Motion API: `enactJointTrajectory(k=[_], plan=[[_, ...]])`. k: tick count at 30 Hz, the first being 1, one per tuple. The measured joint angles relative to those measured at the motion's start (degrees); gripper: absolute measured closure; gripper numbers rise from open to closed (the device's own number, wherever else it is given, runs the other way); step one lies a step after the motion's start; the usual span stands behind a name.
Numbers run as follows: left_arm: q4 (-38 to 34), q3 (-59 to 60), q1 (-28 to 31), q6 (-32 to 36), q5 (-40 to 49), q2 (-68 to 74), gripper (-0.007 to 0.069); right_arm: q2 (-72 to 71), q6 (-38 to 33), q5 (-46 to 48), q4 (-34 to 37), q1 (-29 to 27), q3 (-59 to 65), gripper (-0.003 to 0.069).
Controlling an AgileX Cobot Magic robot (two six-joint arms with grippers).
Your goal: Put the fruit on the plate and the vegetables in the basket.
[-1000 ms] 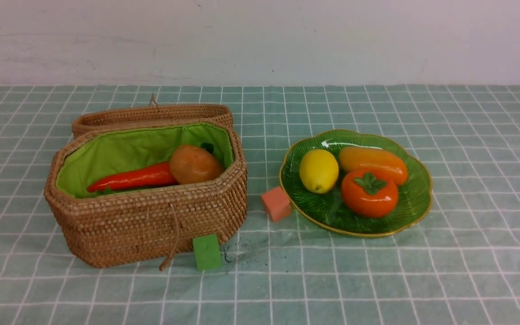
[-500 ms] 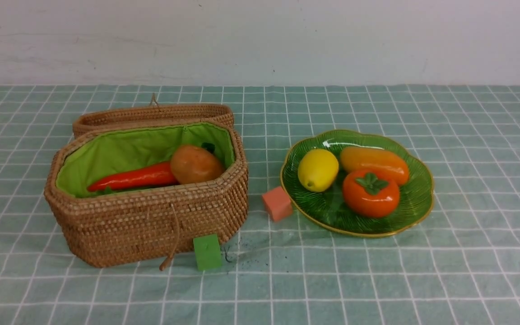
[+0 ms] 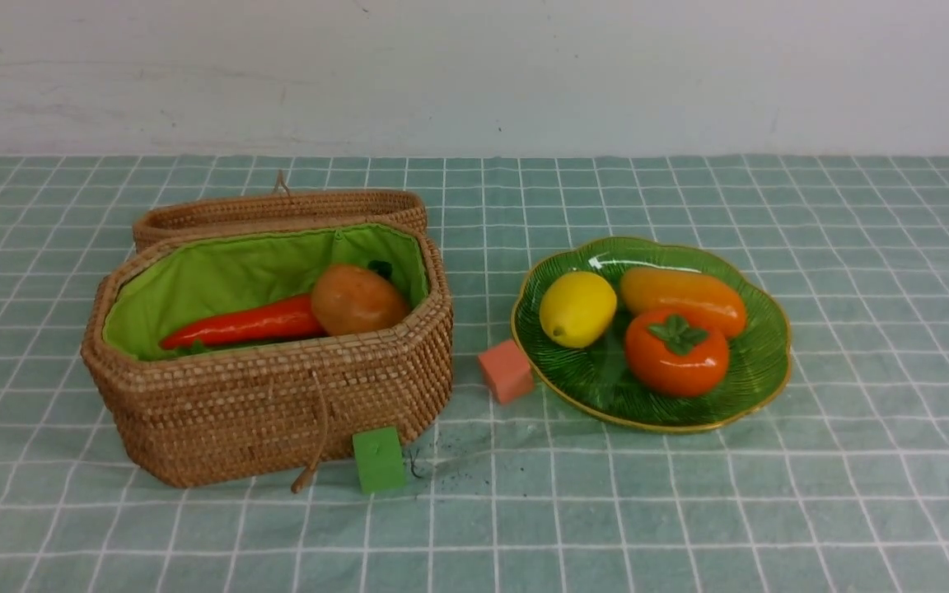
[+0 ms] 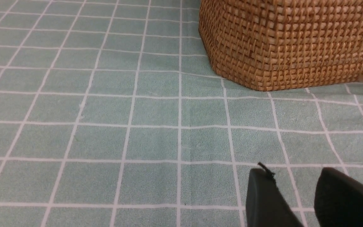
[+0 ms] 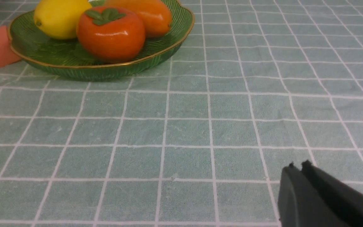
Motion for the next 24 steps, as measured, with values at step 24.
enactJointTrajectory(k=[24], plan=[[0.0,0.0,0.02,0.0,0.0,0.0,0.0386,0.0,0.0,-0.04,0.0,0.0,0.0,0.0615]])
